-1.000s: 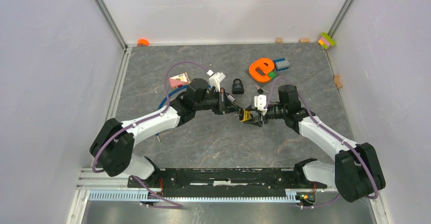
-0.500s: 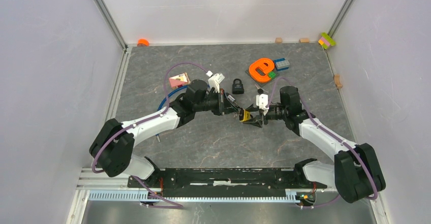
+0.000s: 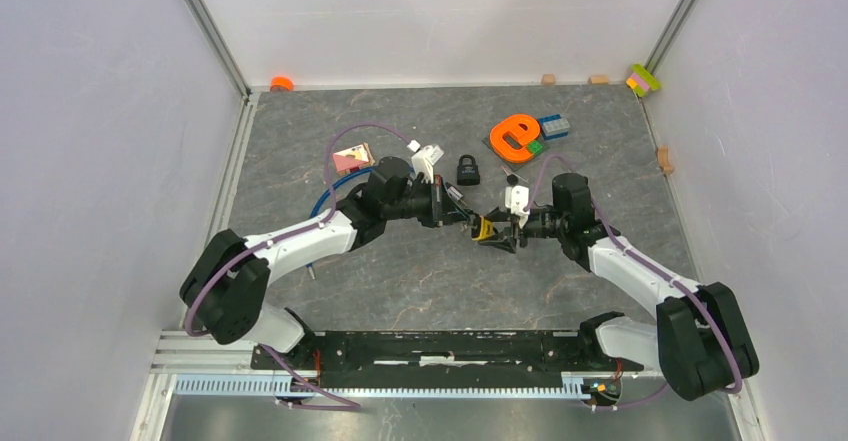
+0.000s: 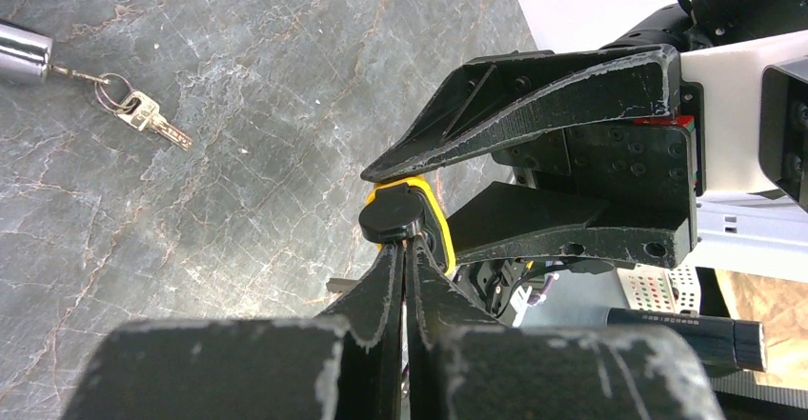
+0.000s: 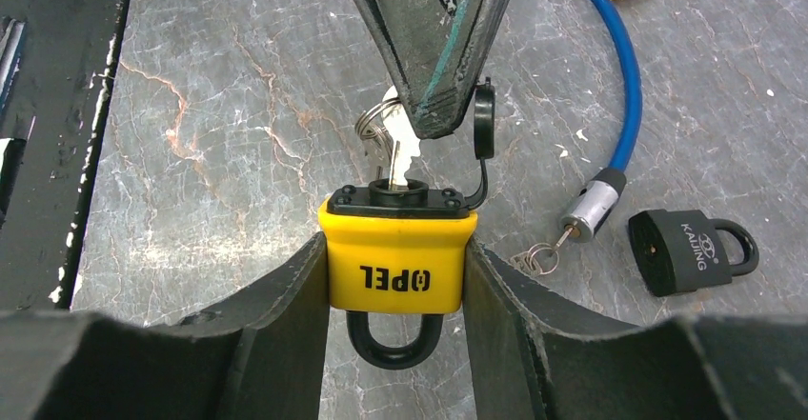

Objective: Unlock with the key

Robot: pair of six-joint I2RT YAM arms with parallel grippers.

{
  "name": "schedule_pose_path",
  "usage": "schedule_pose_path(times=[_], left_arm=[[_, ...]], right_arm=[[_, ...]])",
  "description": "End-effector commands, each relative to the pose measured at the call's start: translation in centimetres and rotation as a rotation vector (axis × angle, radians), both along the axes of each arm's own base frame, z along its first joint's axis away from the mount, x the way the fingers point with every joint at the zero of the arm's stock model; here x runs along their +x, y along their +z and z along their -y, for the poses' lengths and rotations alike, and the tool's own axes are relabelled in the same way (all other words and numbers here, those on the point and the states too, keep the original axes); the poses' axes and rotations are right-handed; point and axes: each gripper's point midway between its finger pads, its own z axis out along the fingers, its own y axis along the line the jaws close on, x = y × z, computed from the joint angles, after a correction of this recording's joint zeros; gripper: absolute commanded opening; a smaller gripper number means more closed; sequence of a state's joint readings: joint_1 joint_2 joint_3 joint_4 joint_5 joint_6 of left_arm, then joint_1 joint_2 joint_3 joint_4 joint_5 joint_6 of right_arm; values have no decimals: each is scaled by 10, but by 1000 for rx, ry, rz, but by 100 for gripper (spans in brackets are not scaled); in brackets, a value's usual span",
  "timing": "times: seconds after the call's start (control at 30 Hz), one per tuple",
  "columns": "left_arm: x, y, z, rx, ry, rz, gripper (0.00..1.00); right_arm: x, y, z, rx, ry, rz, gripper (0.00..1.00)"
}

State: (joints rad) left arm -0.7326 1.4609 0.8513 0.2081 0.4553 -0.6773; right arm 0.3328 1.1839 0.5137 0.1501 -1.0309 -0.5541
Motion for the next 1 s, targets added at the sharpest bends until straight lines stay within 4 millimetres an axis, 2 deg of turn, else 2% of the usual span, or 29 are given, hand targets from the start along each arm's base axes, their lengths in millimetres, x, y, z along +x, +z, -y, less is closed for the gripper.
schedule_pose_path(times=[0.0, 0.97], left_arm=[[5, 10, 6, -37, 1, 10, 2], [6, 16, 5, -50, -2, 38, 2]], right_arm=[[2, 25, -5, 52, 28, 108, 0], [1, 7, -1, 11, 9, 55, 0]])
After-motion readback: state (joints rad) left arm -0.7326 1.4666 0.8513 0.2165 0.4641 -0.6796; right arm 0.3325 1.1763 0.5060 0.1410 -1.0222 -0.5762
